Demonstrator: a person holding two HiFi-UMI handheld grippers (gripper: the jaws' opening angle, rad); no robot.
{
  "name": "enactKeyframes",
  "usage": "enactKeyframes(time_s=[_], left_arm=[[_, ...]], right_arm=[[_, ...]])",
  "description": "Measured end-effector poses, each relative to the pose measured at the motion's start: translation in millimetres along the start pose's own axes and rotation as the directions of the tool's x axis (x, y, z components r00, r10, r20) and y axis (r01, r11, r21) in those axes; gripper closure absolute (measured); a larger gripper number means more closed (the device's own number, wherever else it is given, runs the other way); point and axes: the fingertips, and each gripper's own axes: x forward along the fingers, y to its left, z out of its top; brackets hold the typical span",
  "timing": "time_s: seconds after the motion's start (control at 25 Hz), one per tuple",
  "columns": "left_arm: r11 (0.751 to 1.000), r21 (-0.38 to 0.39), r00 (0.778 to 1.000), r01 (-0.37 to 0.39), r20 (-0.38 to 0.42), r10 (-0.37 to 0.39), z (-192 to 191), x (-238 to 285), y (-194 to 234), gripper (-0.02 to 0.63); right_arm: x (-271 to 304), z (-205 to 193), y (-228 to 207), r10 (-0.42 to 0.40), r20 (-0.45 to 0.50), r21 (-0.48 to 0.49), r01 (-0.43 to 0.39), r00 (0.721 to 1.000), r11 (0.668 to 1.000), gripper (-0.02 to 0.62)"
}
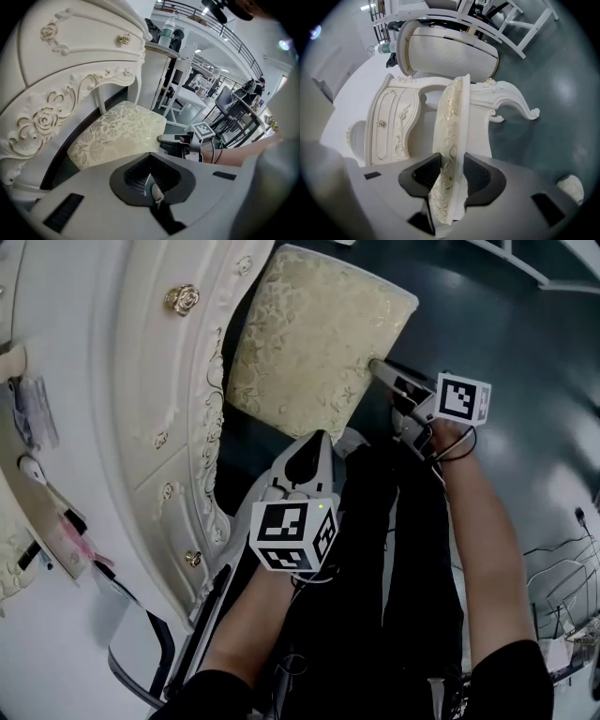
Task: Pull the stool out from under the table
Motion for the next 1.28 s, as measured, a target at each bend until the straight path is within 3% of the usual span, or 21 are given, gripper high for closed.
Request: enactKeyframes(time_s=[0.2,0.48,0.76,0.8,0.88,1.04,1.16,1.28], left_arm=[[0.999,0.04,0.999,0.035,0.004,-0.036,11.8,2.4,-15.2,0.606],[0.996,0.073,0.998,0.061,-0.02,-0.059,9.9,6.0,-16.6,0.606],[0.988,0.1,0.993,0.117,-0.031,-0.115,11.8,10.5,-38.5,0.606],[0.988,0.099,0.992,0.122,-0.032,-0.119,11.8,11.5,-38.8,0.606],[0.986,0.101,0.991,0.13,-0.036,-0.127,11.1,14.1,-39.3,0.606],[0.985,0.102,0.99,0.136,-0.046,-0.132,9.7,17.8,-40.2,0.606],[0.985,0.1,0.99,0.141,-0.043,-0.138,15.4,16.1,-44.1,0.606],[0.986,0.096,0.99,0.14,-0.029,-0.138,23.4,11.1,-46.8,0.606]], right_arm=[[-41.5,-0.9,-11.6,-0.01,0.006,0.081,0.009,1.0,0.997,0.436],[-85.5,1.7,-32.2,-0.049,0.006,0.06,0.049,0.999,0.997,0.436],[-152.3,33.5,-41.5,-0.117,0.082,0.05,0.113,0.99,0.992,0.434],[-159.3,40.6,-40.7,-0.129,0.099,0.036,0.126,0.987,0.991,0.441],[-165.8,55.2,-35.2,-0.137,0.129,-0.004,0.139,0.982,0.99,0.537],[-162.2,61.3,-30.5,-0.15,0.155,-0.006,0.152,0.977,0.988,0.537],[-175.6,58.7,-33.6,-0.229,0.223,0.033,0.228,0.948,0.973,0.568],[-196.7,53.7,-23.3,-0.34,0.285,-0.079,0.375,0.896,0.924,0.586]])
